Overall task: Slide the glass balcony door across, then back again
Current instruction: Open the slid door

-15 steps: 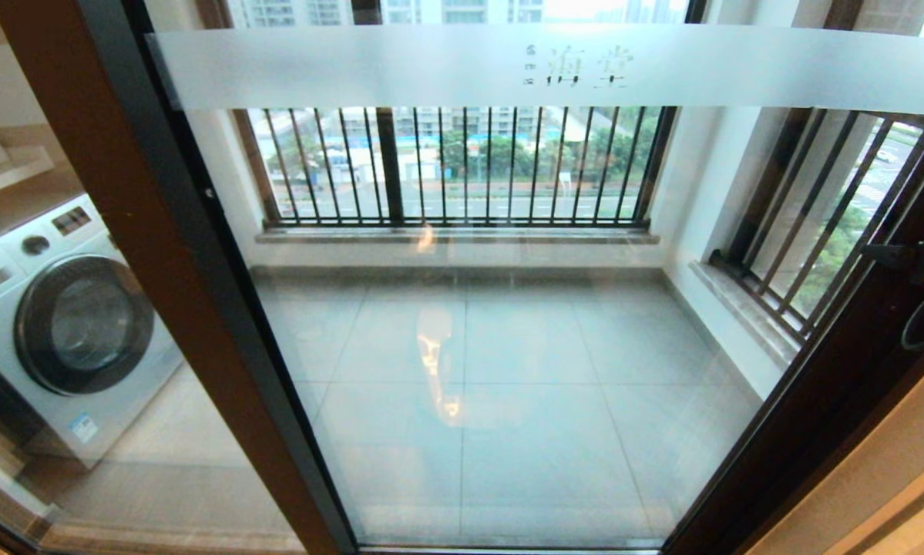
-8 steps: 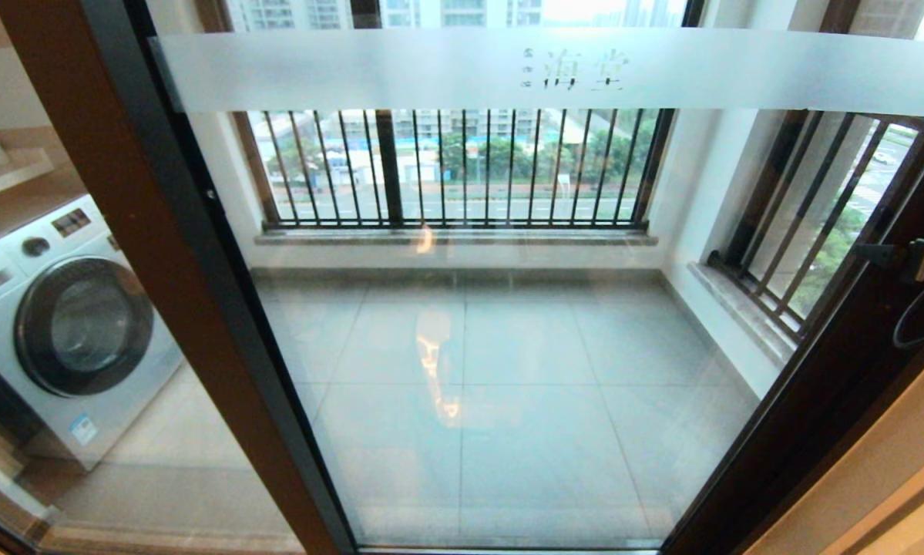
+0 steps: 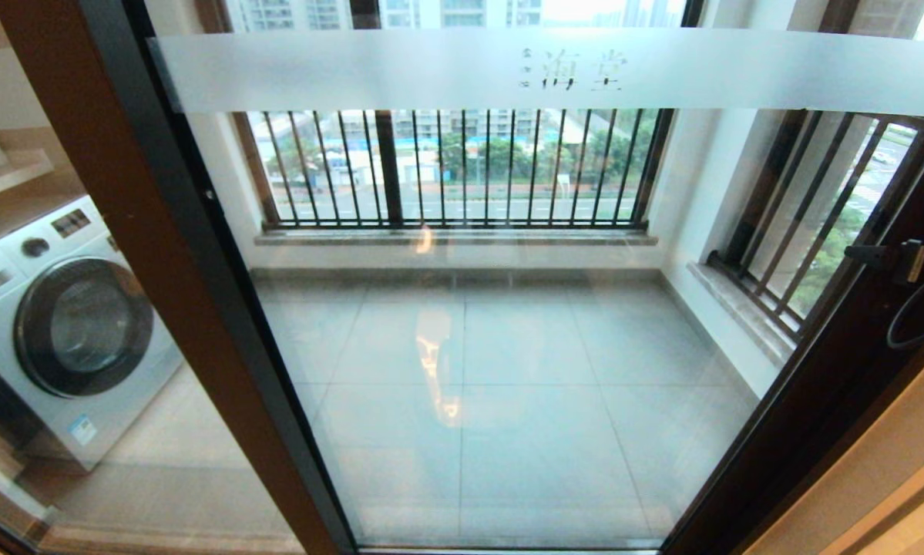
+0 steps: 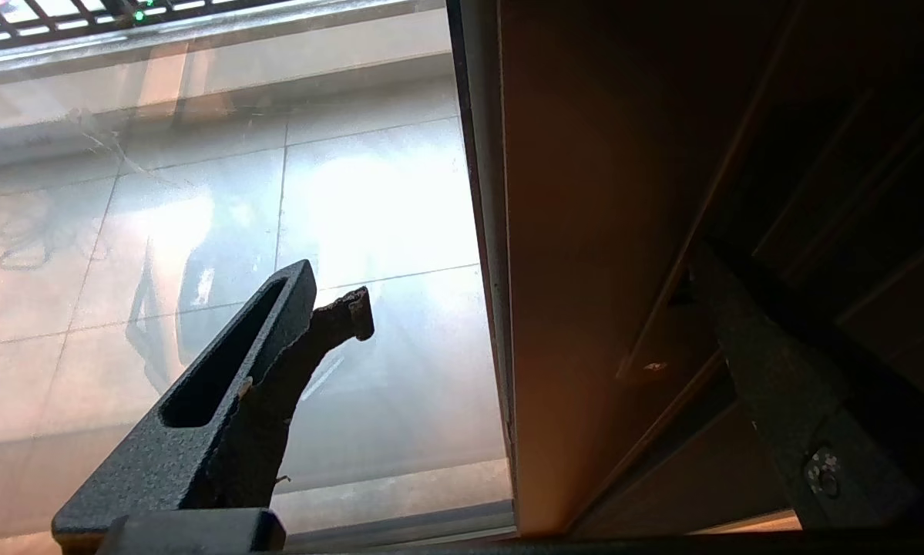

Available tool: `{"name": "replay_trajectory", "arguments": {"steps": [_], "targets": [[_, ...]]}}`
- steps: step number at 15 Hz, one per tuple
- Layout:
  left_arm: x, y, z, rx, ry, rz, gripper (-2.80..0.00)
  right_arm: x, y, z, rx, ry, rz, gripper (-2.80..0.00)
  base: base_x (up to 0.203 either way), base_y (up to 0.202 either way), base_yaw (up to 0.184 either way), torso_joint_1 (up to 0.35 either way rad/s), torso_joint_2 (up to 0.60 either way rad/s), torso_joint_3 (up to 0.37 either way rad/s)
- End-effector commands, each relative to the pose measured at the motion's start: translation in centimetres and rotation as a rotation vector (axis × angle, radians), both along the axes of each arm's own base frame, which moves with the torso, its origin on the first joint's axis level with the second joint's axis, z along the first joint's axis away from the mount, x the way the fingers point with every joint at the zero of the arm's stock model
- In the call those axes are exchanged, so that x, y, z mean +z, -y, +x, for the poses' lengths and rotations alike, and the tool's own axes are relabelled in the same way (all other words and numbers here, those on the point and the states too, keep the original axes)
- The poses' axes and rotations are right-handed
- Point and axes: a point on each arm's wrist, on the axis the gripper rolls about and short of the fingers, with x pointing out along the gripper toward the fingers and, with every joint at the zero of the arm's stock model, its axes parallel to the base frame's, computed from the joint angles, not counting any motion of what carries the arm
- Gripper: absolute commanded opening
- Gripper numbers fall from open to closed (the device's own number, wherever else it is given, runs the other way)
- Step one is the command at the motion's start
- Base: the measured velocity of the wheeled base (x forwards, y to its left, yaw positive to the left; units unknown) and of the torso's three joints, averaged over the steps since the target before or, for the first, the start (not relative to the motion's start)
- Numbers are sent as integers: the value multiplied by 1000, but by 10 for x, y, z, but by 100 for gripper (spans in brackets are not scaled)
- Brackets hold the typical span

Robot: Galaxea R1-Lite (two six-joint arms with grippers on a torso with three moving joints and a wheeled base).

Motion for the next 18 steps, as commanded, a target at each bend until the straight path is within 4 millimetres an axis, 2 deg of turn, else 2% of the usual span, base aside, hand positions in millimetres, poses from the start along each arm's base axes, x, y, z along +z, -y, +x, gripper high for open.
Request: {"name": "replay_trajectory", "arguments": {"steps": [1,13,18], "targets": [[0,0,0,0,-1,0,-280,2,-3,-1,11,6,5,0,0,0,0,0,0,0],[0,0,0,0,-1,0,-280,8,-33,-9,77,11,20,0,0,0,0,0,0,0],[0,0,0,0,-1,0,-280,7,-57,-17,131,-2,24,0,0,0,0,0,0,0]]}}
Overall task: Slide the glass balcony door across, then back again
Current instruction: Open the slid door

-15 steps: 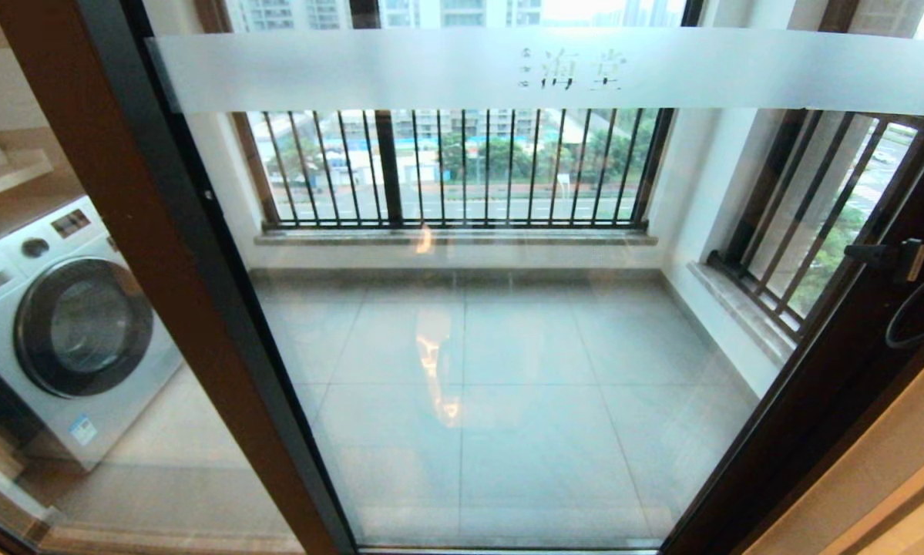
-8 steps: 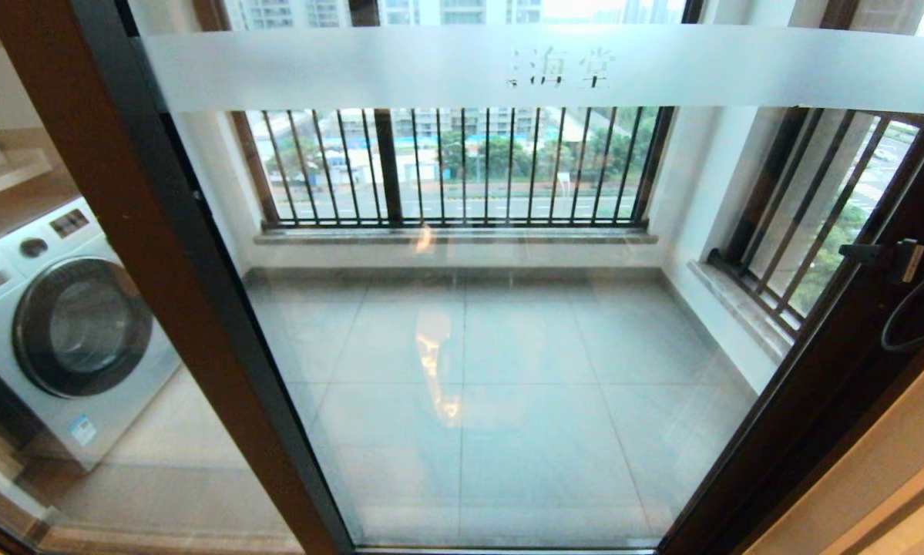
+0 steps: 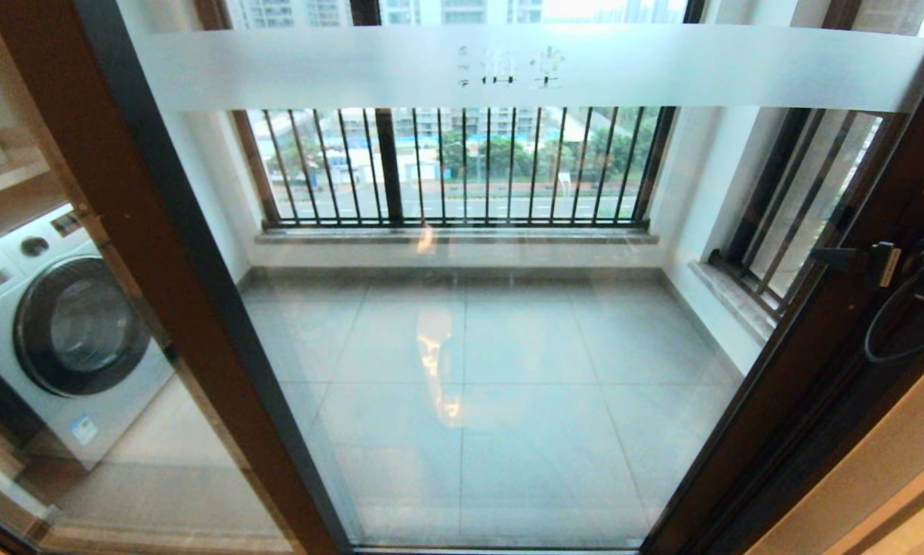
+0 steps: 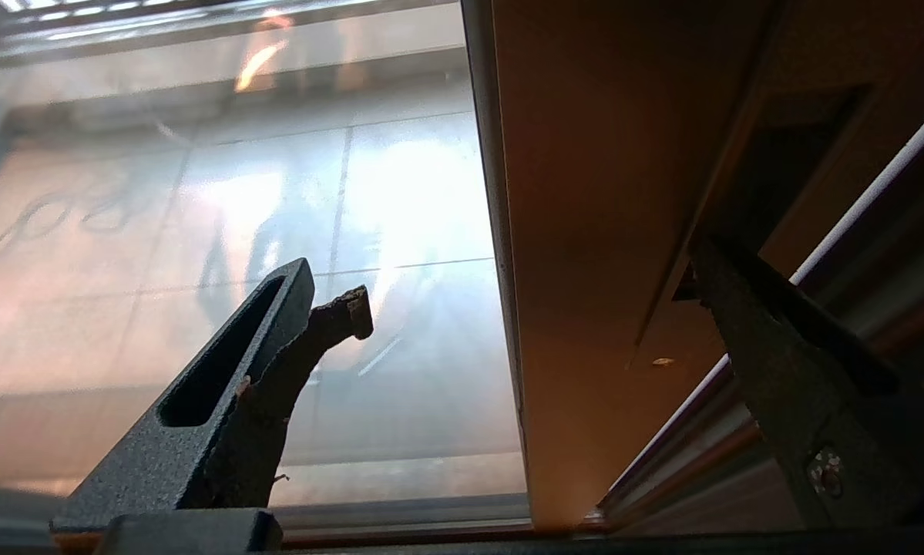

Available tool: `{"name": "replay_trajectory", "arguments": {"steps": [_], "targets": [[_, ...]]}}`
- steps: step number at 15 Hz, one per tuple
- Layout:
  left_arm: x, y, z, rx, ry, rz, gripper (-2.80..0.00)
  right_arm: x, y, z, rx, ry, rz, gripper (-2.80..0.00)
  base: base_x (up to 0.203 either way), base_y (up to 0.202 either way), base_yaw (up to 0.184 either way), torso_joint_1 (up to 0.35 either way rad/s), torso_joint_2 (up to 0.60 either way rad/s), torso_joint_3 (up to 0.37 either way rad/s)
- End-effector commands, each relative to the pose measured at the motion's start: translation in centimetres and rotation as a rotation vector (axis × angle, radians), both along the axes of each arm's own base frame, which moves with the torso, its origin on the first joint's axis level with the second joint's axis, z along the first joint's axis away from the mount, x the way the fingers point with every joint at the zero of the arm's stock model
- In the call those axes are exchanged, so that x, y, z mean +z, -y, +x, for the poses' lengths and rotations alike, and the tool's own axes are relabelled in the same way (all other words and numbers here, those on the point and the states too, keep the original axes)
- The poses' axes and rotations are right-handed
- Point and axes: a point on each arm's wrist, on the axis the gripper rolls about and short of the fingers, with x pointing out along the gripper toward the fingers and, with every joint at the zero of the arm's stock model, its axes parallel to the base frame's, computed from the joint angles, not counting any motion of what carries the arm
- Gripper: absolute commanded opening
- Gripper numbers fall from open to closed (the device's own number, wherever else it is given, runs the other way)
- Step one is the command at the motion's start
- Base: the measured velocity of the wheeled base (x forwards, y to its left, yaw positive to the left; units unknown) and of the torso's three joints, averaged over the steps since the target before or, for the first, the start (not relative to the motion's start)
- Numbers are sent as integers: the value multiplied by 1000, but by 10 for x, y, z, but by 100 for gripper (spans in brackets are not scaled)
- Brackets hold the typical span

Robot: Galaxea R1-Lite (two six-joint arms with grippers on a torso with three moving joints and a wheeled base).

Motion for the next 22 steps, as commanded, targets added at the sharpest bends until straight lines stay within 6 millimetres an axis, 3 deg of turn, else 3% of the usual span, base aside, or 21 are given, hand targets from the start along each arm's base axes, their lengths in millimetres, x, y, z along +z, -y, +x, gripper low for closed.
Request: {"name": "replay_trajectory", "arguments": {"steps": [1,18,22], "targets": [[0,0,0,0,-1,0,-280,3,-8,-5,16,7,-3,0,0,0,0,0,0,0],[0,0,0,0,-1,0,-280,3,-37,-11,98,1,1,0,0,0,0,0,0,0],[0,0,0,0,-1,0,-280,4,-38,-25,82,2,-4,0,0,0,0,0,0,0]]}}
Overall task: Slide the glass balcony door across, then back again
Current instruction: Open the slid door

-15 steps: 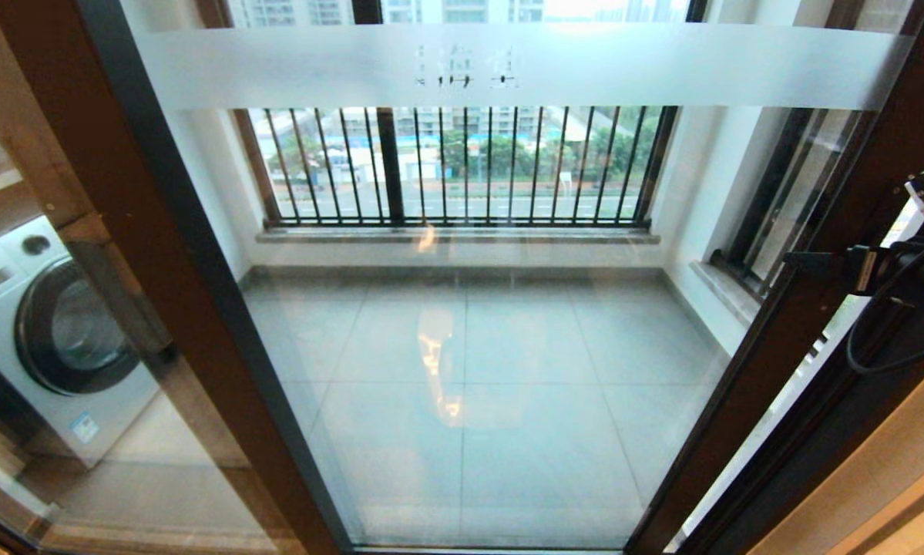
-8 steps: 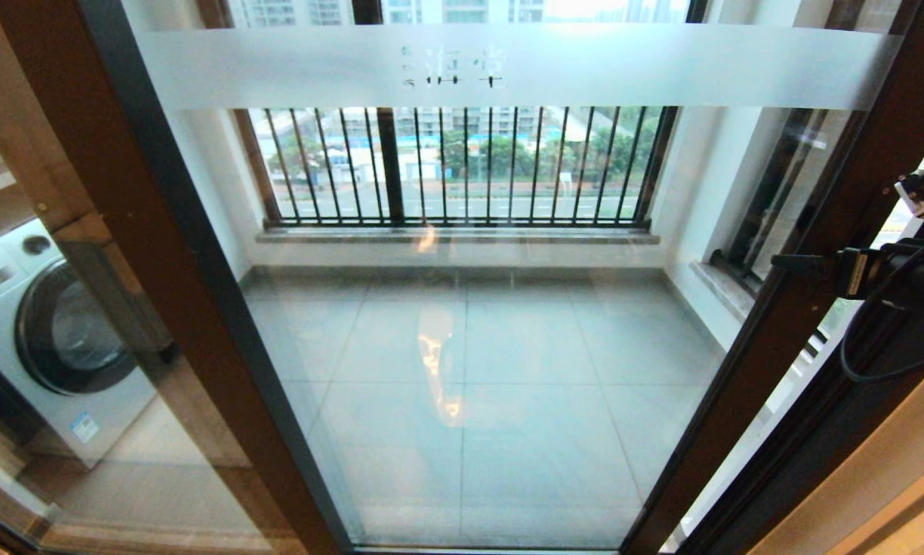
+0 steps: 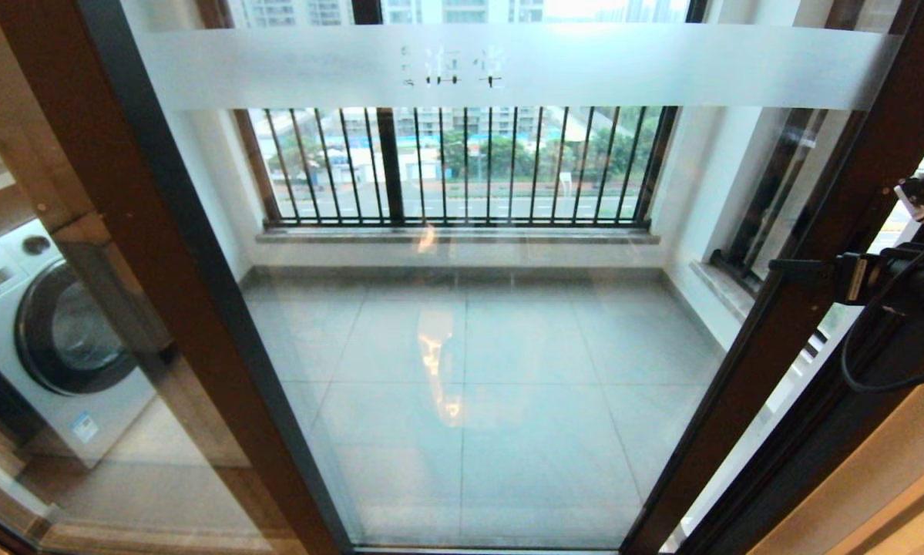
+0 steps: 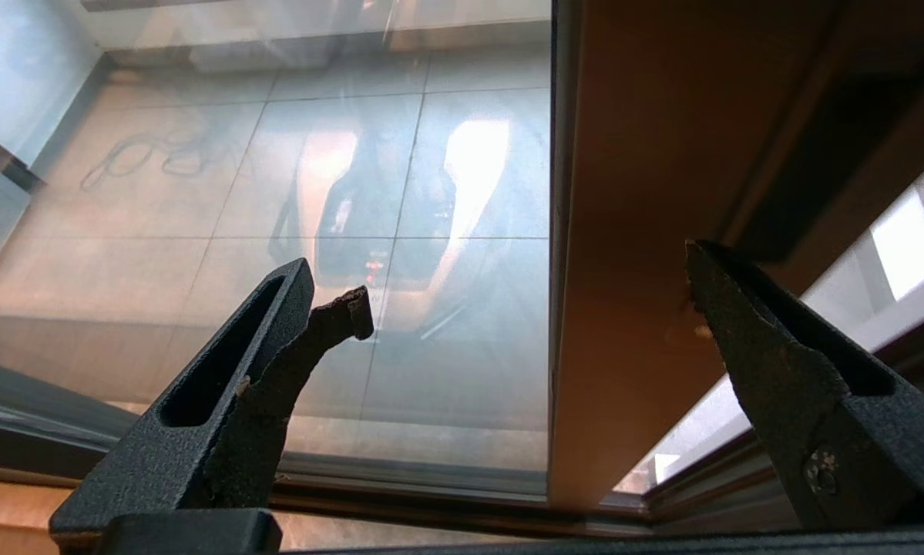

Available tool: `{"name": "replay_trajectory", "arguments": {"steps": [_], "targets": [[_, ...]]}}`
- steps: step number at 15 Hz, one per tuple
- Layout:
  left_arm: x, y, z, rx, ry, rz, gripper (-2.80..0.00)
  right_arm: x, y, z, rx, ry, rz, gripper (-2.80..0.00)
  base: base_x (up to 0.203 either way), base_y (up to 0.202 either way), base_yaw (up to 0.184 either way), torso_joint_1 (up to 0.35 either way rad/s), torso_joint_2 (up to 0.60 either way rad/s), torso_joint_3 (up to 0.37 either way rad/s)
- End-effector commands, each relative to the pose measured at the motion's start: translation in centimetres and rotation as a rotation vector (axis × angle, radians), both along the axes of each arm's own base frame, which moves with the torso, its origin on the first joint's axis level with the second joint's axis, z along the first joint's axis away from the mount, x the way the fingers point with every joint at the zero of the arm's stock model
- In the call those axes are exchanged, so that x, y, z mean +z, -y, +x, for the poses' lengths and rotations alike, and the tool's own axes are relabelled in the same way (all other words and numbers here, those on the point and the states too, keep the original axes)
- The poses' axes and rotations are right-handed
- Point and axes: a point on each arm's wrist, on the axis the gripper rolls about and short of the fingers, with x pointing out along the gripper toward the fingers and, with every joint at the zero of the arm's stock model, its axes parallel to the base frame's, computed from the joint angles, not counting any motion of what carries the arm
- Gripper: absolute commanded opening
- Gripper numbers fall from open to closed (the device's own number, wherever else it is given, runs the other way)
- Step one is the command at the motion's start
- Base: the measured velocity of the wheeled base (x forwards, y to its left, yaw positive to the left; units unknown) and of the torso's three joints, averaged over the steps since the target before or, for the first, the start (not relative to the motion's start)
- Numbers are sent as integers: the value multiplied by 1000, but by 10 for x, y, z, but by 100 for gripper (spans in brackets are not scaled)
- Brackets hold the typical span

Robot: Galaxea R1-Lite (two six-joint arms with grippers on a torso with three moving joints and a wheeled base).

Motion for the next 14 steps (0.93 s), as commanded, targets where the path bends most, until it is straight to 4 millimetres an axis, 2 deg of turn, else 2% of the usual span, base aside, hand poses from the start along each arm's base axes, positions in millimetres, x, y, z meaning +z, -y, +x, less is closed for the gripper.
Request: {"name": "replay_trajectory", "arguments": {"steps": [1,3,13,14], "targets": [[0,0,0,0,-1,0,-280,6,-2,-10,-1,22,-7,0,0,0,0,0,0,0],[0,0,0,0,-1,0,-280,9,0,-15,-16,27,-10,0,0,0,0,0,0,0],[0,0,0,0,-1,0,-280,10,34,-25,-133,22,-14,0,0,0,0,0,0,0],[0,0,0,0,-1,0,-280,10,37,-27,-135,25,-14,-280,0,0,0,0,0,0]]}}
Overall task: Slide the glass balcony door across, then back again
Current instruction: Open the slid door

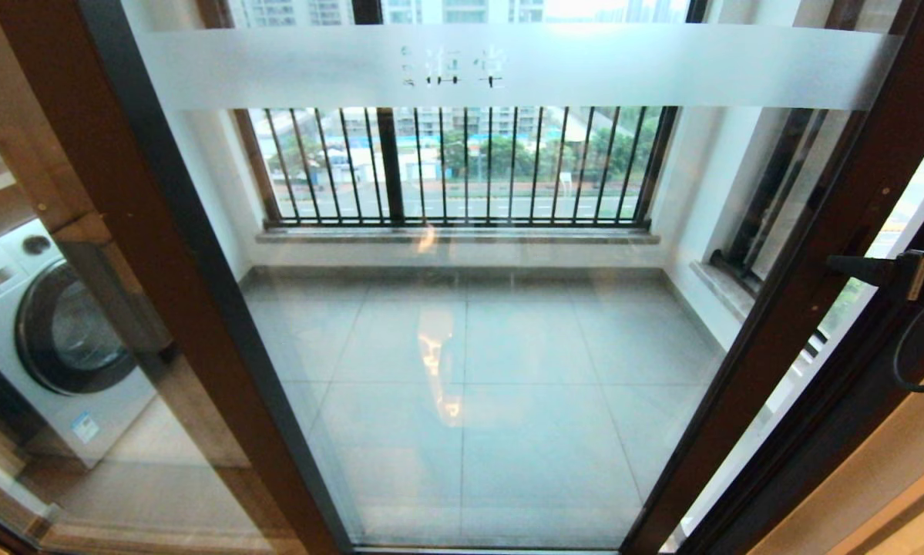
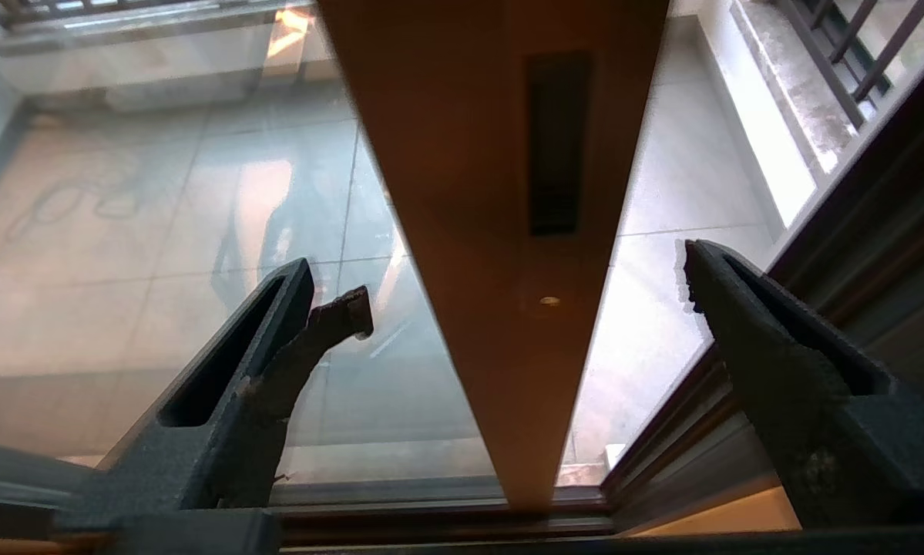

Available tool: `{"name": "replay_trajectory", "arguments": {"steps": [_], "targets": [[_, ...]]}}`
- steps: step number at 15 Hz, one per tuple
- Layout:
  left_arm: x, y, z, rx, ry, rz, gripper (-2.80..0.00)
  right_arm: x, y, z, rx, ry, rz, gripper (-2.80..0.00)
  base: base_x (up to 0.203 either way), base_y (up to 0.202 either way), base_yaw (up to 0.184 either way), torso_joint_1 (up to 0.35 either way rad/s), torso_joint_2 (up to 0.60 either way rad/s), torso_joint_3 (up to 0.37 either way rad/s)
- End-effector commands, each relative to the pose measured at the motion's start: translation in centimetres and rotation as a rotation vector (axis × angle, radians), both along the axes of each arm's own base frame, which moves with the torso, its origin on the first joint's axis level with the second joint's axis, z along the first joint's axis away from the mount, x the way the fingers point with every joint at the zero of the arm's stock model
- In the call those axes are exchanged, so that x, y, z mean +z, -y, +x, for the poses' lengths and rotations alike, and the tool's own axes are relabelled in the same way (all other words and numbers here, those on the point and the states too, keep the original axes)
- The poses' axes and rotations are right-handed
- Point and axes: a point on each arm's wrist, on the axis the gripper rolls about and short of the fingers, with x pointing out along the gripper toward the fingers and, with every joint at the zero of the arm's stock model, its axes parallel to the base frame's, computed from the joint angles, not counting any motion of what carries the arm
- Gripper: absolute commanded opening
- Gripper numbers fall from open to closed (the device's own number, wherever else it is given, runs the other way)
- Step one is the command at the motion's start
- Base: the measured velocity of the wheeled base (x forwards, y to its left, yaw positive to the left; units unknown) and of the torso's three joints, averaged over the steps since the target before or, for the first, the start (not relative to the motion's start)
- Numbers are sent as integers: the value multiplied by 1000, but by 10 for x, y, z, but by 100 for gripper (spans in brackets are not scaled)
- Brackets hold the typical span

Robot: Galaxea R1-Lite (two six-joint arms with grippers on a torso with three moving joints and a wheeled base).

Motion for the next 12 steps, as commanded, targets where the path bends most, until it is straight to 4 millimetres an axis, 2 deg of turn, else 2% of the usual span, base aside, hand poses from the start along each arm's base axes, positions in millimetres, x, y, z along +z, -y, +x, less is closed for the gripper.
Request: {"name": "replay_trajectory", "arguments": {"steps": [1,5,9,12], "targets": [[0,0,0,1,-1,0,-280,2,6,-3,-1,11,1,-280,0,0,0,0,0,0],[0,0,0,1,-1,0,-280,8,17,-8,-22,32,-3,-280,0,0,0,0,0,0],[0,0,0,1,-1,0,-280,18,38,-18,-49,66,-11,-280,0,0,0,0,0,0],[0,0,0,1,-1,0,-280,14,45,-10,-56,43,5,-280,0,0,0,0,0,0]]}}
